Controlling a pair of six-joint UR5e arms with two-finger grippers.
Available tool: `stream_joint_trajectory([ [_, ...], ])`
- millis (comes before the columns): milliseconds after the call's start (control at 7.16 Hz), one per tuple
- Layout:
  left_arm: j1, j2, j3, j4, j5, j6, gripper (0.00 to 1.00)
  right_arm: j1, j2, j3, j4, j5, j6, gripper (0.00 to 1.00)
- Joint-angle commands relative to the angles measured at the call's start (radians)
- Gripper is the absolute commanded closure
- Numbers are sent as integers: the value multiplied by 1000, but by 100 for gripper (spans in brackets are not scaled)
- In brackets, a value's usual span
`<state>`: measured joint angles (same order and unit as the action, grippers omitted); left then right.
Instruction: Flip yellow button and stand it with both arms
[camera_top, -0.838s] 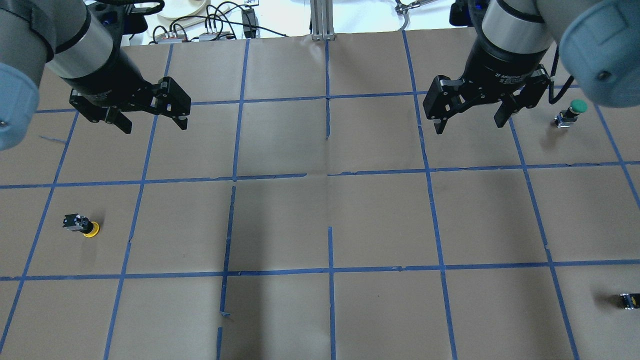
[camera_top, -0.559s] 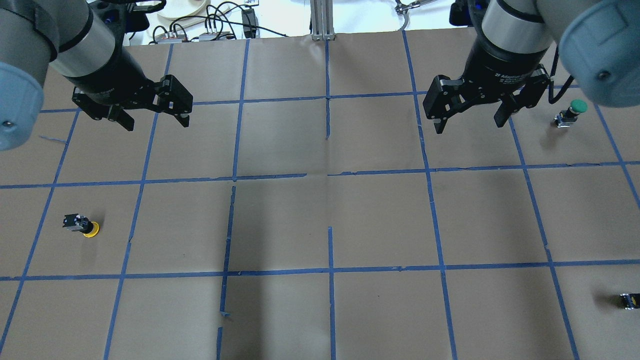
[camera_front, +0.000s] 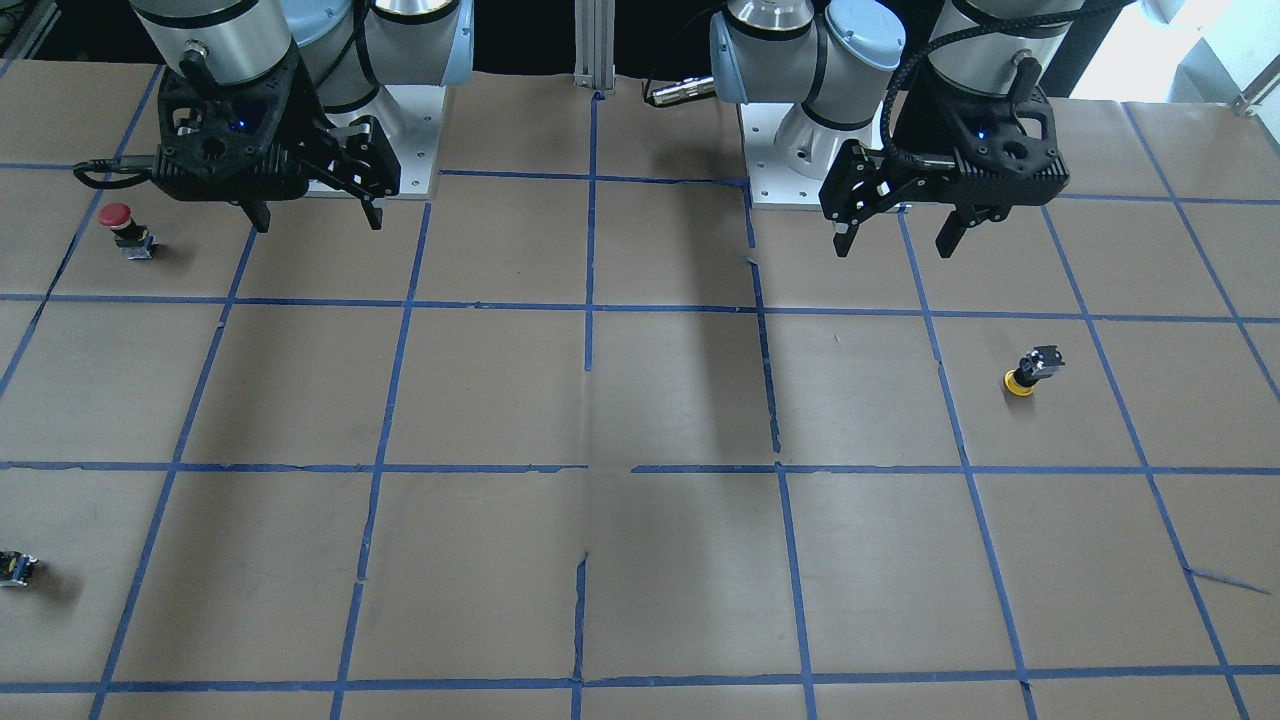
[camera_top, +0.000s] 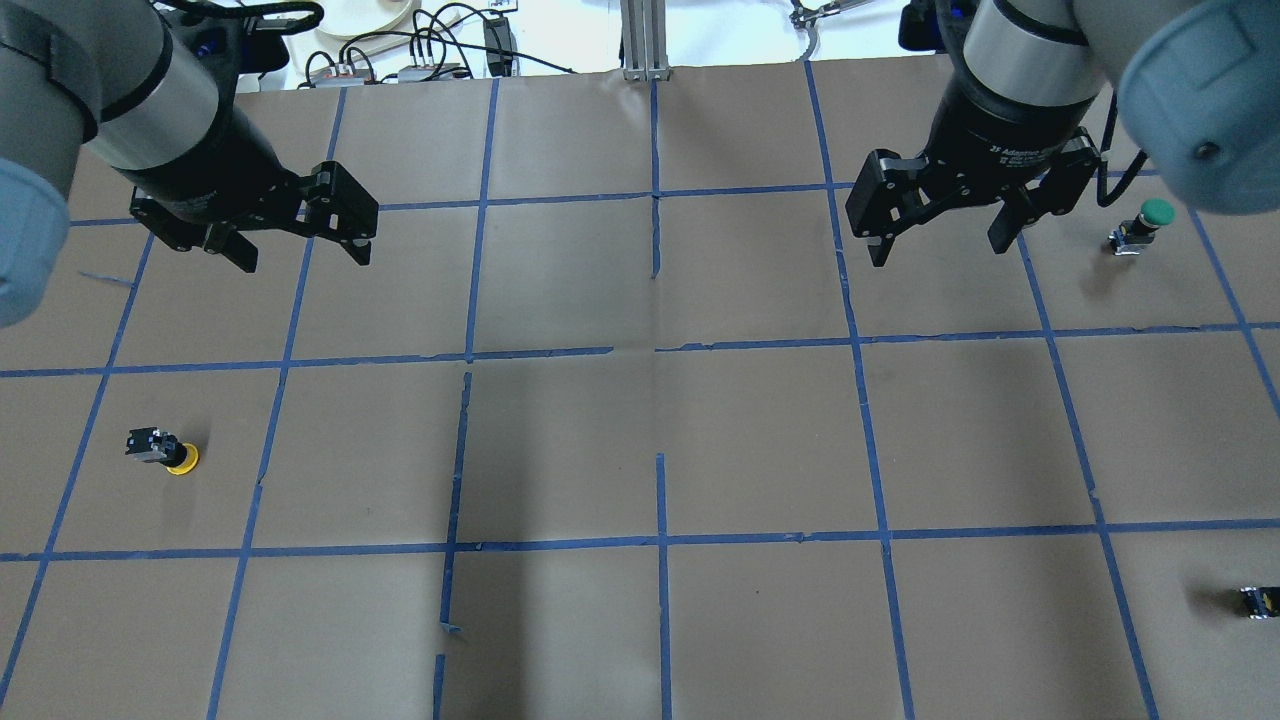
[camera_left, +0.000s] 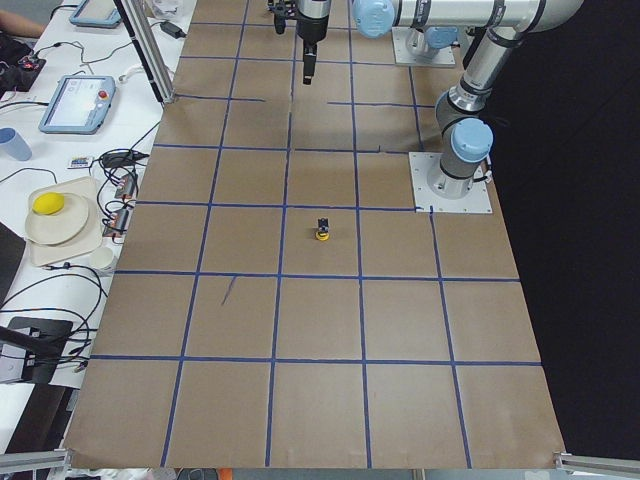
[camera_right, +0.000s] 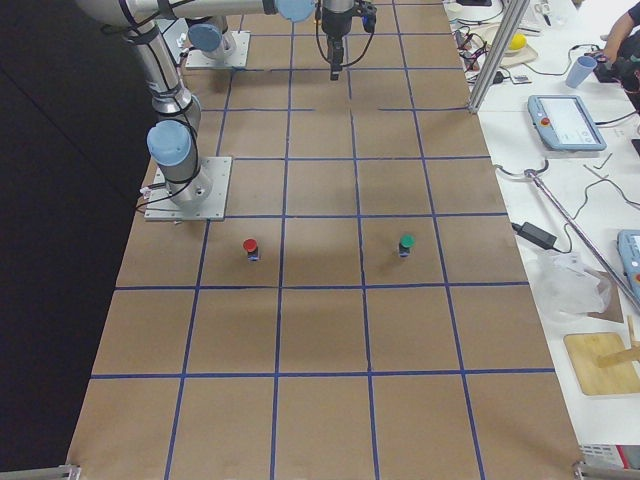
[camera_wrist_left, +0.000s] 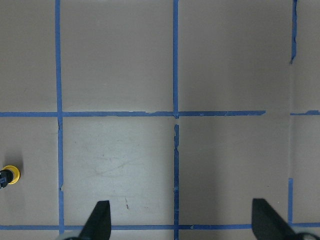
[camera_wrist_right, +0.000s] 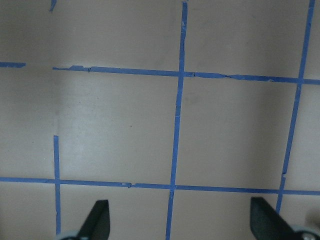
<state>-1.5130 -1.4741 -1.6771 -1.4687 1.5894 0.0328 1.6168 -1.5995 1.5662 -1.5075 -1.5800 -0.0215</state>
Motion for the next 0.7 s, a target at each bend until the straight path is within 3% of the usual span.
stream_joint_trajectory([
  [0,67,-8,-22,-1,166,-1,0,0,0,0,0,0,0,0],
  [140,155,-18,-53,8,162,5,0,0,0,0,0,0,0,0],
  [559,423,-89,-84,76,-30,324,0,0,1,0,1,0,0,0],
])
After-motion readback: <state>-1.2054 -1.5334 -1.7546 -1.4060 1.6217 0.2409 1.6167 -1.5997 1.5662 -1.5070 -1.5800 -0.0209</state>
